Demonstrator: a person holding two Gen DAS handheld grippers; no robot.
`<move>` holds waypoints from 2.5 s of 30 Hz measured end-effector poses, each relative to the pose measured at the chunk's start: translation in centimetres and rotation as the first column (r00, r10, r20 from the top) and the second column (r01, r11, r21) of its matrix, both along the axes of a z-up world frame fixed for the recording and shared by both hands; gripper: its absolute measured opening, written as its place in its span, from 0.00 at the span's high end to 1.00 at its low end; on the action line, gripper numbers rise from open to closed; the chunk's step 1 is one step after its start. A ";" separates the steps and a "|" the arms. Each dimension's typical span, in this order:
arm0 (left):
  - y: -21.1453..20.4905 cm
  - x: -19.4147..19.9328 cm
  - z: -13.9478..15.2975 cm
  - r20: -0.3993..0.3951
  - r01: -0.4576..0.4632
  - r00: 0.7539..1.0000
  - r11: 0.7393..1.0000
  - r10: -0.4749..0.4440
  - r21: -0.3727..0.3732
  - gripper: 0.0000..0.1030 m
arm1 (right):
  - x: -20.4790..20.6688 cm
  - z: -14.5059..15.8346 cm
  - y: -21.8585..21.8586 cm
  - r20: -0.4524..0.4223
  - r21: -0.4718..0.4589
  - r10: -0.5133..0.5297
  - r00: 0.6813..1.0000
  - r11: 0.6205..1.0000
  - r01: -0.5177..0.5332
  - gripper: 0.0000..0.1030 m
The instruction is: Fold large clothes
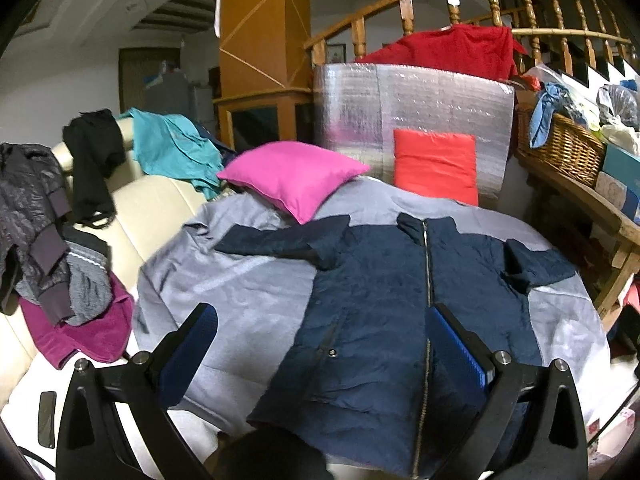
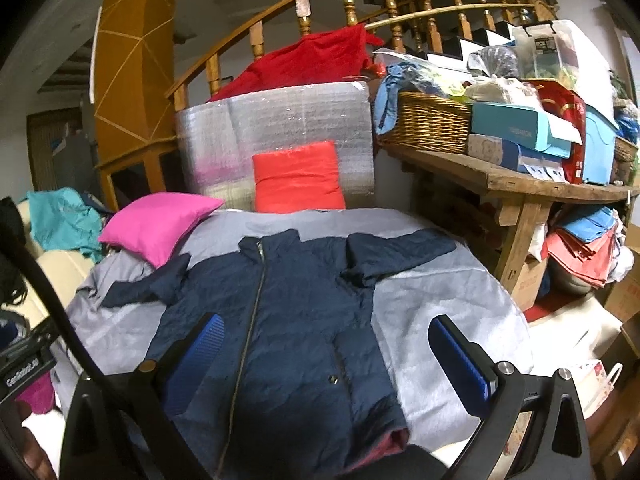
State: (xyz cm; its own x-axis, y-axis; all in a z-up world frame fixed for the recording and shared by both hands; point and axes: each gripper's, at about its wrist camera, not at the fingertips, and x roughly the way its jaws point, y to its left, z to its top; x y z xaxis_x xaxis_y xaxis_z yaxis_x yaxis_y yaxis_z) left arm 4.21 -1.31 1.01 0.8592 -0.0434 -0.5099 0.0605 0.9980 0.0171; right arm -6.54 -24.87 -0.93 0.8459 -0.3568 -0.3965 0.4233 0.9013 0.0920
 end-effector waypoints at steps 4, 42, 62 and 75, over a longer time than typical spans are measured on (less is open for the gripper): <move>-0.6 3.4 -0.7 -0.034 -0.012 0.999 1.000 0.012 0.012 0.00 | 2.2 0.0 -3.0 0.046 0.060 -0.011 0.999 0.998 0.009 0.00; -12.7 28.6 -15.8 -0.189 -0.046 0.979 0.981 0.082 0.188 0.00 | 30.2 -24.9 -42.0 -0.074 0.808 -0.219 0.973 0.558 0.187 0.51; -8.6 29.5 -15.0 -0.206 -0.129 0.967 0.985 0.151 0.119 0.00 | 33.3 -15.3 -21.5 0.197 0.728 0.138 0.971 0.643 -0.239 0.85; -6.7 33.0 -21.6 -0.487 -0.091 0.858 0.982 0.162 0.166 0.00 | 28.1 -21.8 -25.8 0.134 0.908 -0.115 0.984 0.412 -0.075 0.18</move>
